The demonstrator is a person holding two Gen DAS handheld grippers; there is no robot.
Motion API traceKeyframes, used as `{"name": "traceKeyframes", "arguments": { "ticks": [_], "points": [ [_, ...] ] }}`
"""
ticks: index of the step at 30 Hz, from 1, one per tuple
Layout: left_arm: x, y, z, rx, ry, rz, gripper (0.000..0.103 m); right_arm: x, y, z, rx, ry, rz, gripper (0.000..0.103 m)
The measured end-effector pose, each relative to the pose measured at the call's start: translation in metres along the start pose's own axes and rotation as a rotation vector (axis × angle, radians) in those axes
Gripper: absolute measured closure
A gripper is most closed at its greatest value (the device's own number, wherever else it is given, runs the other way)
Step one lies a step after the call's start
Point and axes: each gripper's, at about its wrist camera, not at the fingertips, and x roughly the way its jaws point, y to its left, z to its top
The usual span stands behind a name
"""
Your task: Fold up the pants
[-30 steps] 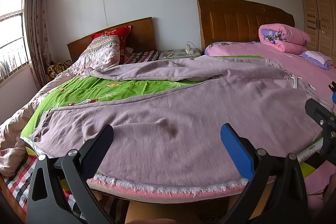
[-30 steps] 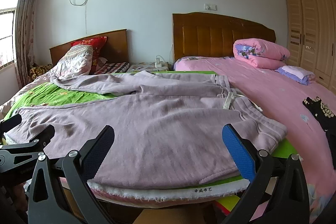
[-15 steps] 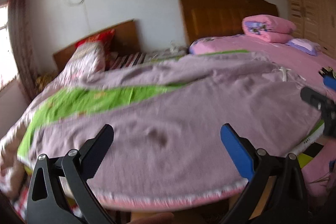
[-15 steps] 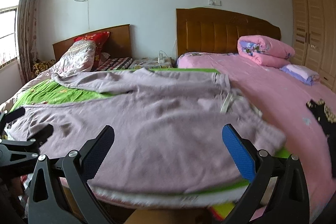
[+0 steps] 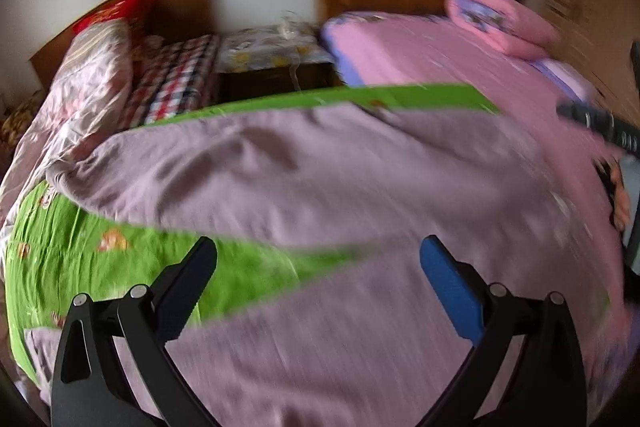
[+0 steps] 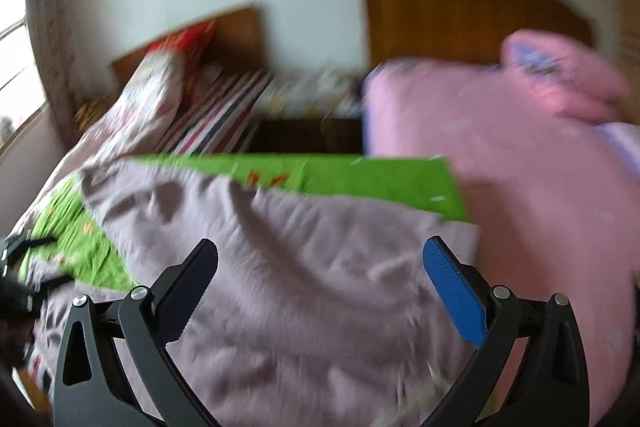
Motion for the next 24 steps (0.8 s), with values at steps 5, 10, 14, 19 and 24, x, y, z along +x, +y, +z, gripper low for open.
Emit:
{"name": "traceKeyframes", "arguments": {
  "ticks": [5, 10, 14, 19, 24],
  "points": [
    [0.078, 0.038, 0.046, -0.199, 0.17, -0.132, 0.001, 0.113, -0.012, 0.025, -0.201, 0.187, 0.031, 0.004],
    [0.137, 0.058, 0.057, -0.378, 0.309, -0.241, 0.002, 0.18, -0.012, 0.039, -0.31, 0.293, 0.129, 0.005],
    [0.166, 0.062, 0.069, -0.417, 0.339, -0.265, 0.002, 0.218, -0.021, 0.046, -0.298, 0.413, 0.218, 0.014],
    [0.184, 0.063, 0.082, -0.462, 0.355, -0.308, 0.002, 0.216, -0.023, 0.04, -0.357, 0.422, 0.34, 0.058],
    [0.193, 0.065, 0.095, -0.511, 0.351, -0.34, 0.002, 0.145, 0.011, 0.013, -0.571, 0.223, 0.169, 0.087]
  ]
}}
